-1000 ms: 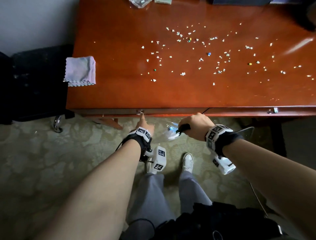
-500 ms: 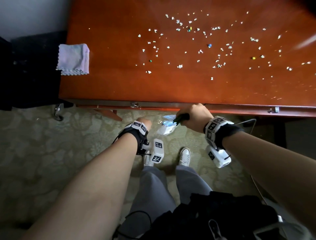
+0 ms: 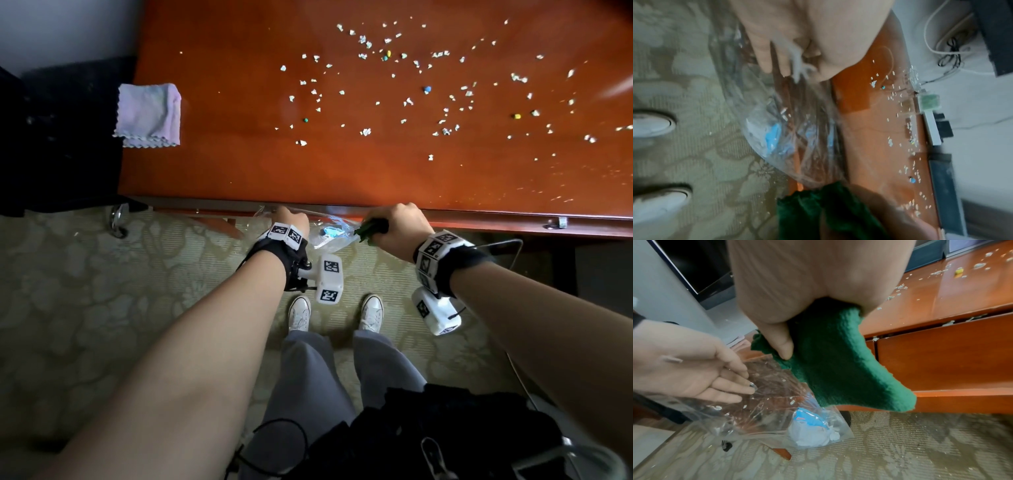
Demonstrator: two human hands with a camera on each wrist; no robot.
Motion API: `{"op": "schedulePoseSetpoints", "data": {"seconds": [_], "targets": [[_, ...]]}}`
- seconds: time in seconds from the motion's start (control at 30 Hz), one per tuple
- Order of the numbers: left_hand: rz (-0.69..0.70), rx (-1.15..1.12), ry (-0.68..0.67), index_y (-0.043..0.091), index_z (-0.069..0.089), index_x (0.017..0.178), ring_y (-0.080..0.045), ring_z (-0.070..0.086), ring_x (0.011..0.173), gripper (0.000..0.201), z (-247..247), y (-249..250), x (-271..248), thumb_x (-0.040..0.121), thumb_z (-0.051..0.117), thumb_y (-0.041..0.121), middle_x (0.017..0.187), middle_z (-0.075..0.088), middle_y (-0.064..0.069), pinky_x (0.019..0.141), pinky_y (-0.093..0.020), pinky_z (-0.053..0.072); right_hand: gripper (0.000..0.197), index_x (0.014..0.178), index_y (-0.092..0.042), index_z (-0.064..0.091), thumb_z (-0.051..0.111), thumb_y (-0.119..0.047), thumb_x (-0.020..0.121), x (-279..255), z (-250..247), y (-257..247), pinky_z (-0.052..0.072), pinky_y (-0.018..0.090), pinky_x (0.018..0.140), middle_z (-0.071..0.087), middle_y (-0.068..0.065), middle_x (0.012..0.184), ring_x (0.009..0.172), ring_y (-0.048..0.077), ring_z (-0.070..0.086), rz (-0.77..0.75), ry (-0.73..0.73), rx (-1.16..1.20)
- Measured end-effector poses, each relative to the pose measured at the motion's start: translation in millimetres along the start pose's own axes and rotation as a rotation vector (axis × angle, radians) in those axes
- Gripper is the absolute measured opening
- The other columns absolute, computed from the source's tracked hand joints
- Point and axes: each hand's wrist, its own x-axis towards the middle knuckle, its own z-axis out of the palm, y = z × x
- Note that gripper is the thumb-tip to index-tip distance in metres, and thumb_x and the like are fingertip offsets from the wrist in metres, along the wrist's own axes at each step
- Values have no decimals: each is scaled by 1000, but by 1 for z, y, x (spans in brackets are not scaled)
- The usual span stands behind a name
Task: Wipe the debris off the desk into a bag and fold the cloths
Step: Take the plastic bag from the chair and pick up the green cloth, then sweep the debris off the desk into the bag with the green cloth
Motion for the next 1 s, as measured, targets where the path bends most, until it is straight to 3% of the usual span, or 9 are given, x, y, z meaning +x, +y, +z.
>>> {"op": "schedulePoseSetpoints", "data": {"seconds": [0.1, 0.27, 0.33, 0.47, 0.6, 0.7, 0.8, 0.93, 1.0], "targets": [[-21, -163, 102, 0, 36, 143, -33, 44, 133, 49, 12, 6, -2, 98, 50, 16, 148, 43, -19, 103, -34, 34, 23, 95, -31, 73, 66, -22, 74, 2, 0, 4, 53, 28, 74, 75, -1, 86, 84, 25, 68, 8, -6, -11], [-8, -215, 261, -3, 11, 154, -33, 33, 143, 105, 33, 4, -4, 85, 73, 45, 159, 24, -18, 111, -40, 33, 25, 93, -35, 70, 62, -22, 74, 9, 3, 8, 56, 33, 73, 74, -6, 83, 80, 22, 67, -4, -35, -22], [8, -151, 301, -4, 10, 154, -33, 34, 142, 113, 37, 2, -5, 80, 74, 53, 159, 19, -18, 108, -42, 38, 26, 94, -35, 71, 61, -21, 75, 12, 2, 10, 56, 34, 74, 74, -6, 84, 80, 22, 67, -24, -47, -47], [34, -65, 356, -6, 10, 154, -32, 44, 133, 118, 39, 3, -8, 78, 73, 59, 155, 24, -20, 96, -41, 46, 28, 96, -39, 70, 61, -21, 76, 17, -2, 15, 57, 34, 72, 73, -7, 83, 78, 22, 67, -47, -85, -83], [29, -2, 375, -7, 10, 153, -33, 40, 135, 124, 41, 2, -9, 73, 72, 66, 153, 27, -21, 99, -48, 43, 33, 100, -41, 67, 59, -20, 76, 23, -7, 18, 56, 32, 72, 73, -8, 85, 79, 21, 66, -54, -115, -107], [20, 31, 380, -9, 9, 152, -35, 40, 134, 130, 42, 5, -8, 69, 73, 69, 152, 27, -22, 100, -50, 42, 42, 113, -43, 62, 59, -21, 78, 25, -12, 20, 58, 34, 74, 73, -5, 90, 80, 21, 68, -87, -154, -109], [15, 66, 389, -11, 9, 151, -35, 39, 134, 134, 44, 7, -9, 67, 74, 71, 150, 29, -22, 99, -48, 41, 52, 128, -32, 57, 62, -15, 79, 28, -33, 22, 57, 28, 81, 73, -2, 94, 83, 19, 69, -113, -198, -133], [7, 108, 410, -11, 8, 151, -35, 35, 138, 138, 45, 8, -11, 64, 72, 75, 151, 28, -23, 103, -50, 38, 29, 105, -21, 72, 58, -13, 81, 42, -79, 15, 54, 29, 82, 73, 6, 92, 86, 25, 66, -131, -149, -172], [-11, 136, 417, -10, 10, 152, -34, 33, 139, 138, 45, 10, -14, 63, 71, 77, 152, 27, -22, 105, -50, 36, 26, 106, -20, 70, 58, -15, 83, 55, -97, 8, 52, 30, 81, 71, 10, 94, 87, 28, 64, -115, -94, -116]]}}
